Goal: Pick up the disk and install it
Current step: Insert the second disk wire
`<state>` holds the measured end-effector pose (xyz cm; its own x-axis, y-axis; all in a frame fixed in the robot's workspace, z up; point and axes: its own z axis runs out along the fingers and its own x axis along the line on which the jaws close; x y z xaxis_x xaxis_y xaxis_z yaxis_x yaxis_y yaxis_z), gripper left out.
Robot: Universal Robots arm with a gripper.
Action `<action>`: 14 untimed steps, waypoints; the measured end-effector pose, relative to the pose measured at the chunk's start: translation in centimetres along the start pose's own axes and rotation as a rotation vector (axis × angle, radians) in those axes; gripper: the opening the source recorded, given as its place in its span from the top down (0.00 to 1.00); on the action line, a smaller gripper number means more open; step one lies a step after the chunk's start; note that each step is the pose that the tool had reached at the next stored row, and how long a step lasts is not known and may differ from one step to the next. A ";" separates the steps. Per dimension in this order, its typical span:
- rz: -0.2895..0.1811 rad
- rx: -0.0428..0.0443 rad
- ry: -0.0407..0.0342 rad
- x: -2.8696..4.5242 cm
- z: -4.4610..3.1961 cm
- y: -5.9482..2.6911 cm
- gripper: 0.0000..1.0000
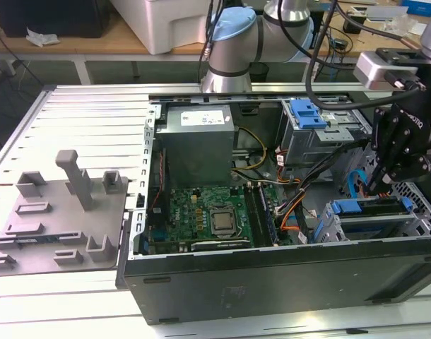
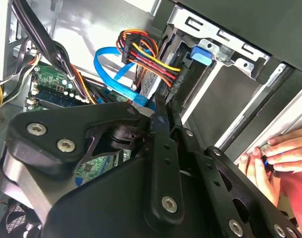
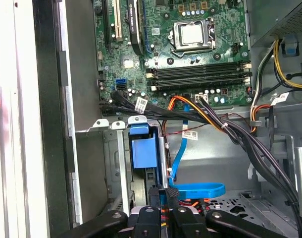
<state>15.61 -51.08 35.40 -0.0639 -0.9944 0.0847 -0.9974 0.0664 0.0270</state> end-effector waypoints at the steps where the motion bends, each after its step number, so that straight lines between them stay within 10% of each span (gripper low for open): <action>1: 0.000 -0.0002 -0.0003 0.00 0.00 -0.02 0.84; 14: -0.001 -0.0144 -0.0030 0.13 0.10 -0.48 0.84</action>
<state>16.07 -51.25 35.29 -0.0629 -0.9947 0.0817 -0.9969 0.0664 0.0415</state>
